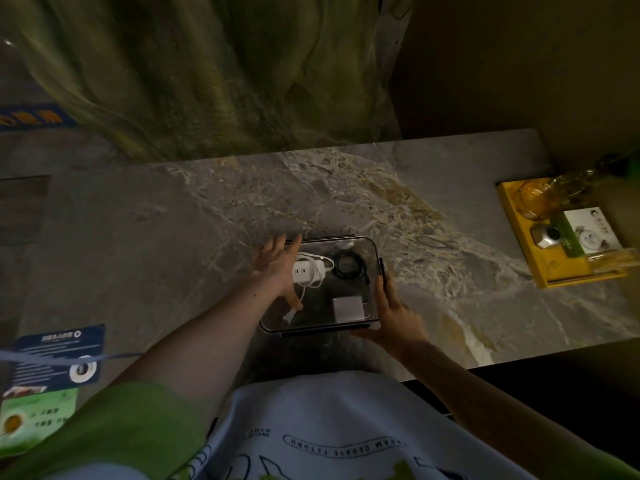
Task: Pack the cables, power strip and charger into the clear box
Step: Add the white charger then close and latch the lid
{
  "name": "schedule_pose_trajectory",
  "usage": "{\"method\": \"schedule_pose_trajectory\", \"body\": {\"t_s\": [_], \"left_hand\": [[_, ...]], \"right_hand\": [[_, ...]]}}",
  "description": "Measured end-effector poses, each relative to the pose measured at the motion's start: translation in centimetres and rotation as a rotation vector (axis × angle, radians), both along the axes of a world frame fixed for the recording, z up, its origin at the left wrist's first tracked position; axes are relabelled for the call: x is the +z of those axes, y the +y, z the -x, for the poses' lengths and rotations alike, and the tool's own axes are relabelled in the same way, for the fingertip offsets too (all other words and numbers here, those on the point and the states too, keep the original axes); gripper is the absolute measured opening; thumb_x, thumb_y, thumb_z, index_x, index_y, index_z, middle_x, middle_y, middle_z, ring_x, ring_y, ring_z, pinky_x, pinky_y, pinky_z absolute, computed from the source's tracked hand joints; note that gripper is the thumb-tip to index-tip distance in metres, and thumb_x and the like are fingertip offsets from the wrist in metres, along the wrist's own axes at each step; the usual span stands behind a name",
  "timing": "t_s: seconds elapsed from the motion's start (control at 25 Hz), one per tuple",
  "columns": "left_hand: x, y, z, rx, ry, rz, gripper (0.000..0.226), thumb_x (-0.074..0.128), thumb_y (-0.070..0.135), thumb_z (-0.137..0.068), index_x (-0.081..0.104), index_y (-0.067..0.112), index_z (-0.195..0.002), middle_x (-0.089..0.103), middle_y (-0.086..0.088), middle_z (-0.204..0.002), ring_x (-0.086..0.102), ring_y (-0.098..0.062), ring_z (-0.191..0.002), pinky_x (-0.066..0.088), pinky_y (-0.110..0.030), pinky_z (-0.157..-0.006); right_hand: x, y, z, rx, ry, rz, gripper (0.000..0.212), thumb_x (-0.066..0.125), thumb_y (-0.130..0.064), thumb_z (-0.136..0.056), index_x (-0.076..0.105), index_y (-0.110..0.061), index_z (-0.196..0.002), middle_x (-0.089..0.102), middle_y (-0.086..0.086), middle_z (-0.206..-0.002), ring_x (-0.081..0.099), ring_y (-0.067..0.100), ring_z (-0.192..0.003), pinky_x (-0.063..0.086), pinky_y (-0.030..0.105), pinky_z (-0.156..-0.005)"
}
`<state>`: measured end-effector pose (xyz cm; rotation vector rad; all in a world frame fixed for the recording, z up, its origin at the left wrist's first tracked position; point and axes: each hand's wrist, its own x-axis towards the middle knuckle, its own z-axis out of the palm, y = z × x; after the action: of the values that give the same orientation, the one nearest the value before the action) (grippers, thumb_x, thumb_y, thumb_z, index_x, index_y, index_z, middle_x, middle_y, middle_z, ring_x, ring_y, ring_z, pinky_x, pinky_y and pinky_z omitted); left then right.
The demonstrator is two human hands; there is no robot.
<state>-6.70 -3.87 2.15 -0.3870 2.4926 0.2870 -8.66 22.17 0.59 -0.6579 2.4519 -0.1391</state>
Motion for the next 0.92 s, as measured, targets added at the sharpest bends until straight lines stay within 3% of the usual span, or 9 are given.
{"method": "schedule_pose_trajectory", "body": {"t_s": [0.28,0.52,0.68,0.84,0.92], "left_hand": [[-0.4,-0.3,-0.7,0.003,0.042,-0.053,0.146,0.090,0.050,-0.048,-0.008,0.023,-0.153,-0.005,-0.012,-0.161,-0.003,-0.032,-0.148,0.010,-0.041,-0.120],[-1.5,-0.7,-2.6,-0.025,0.089,-0.140,0.133,0.082,0.052,-0.063,-0.012,0.019,-0.152,-0.024,-0.014,-0.158,-0.023,-0.029,-0.145,-0.003,-0.042,-0.120],[-1.6,-0.8,-3.7,-0.105,0.047,-0.110,0.117,0.068,0.057,-0.077,-0.015,0.019,-0.151,-0.034,-0.015,-0.153,-0.029,-0.032,-0.142,-0.004,-0.044,-0.118],[-0.9,-0.4,-4.2,-0.126,0.024,-0.085,0.112,0.061,0.062,-0.080,-0.016,0.020,-0.151,-0.034,-0.015,-0.153,-0.027,-0.033,-0.143,-0.001,-0.047,-0.118],[-0.3,-0.5,-4.1,-0.118,0.010,-0.097,0.110,0.061,0.061,-0.081,-0.014,0.021,-0.152,-0.033,-0.013,-0.154,-0.026,-0.032,-0.144,0.001,-0.046,-0.118]], "right_hand": [[-0.2,0.1,0.0,-0.014,-0.002,0.037,0.120,0.063,-0.069,-0.073,-0.010,-0.017,-0.152,-0.005,0.010,-0.162,0.041,0.038,-0.134,0.048,0.045,-0.096],[-0.2,0.3,-0.1,-0.015,-0.022,0.045,0.118,0.061,-0.068,-0.075,-0.015,-0.018,-0.151,-0.011,0.009,-0.162,0.035,0.038,-0.138,0.047,0.045,-0.098],[-0.3,-0.1,0.3,-0.008,-0.050,0.031,0.124,0.065,-0.067,-0.073,-0.015,-0.014,-0.151,-0.014,0.013,-0.161,0.024,0.036,-0.144,0.042,0.045,-0.104],[0.4,-0.7,1.1,0.102,0.010,-0.028,0.129,0.070,-0.063,-0.071,-0.016,-0.007,-0.149,-0.017,0.019,-0.158,0.002,0.033,-0.149,0.026,0.043,-0.116],[1.4,-1.3,2.0,0.159,0.037,-0.115,0.129,0.071,-0.061,-0.070,-0.015,-0.007,-0.150,-0.016,0.021,-0.158,0.000,0.034,-0.149,0.022,0.044,-0.116]]}}
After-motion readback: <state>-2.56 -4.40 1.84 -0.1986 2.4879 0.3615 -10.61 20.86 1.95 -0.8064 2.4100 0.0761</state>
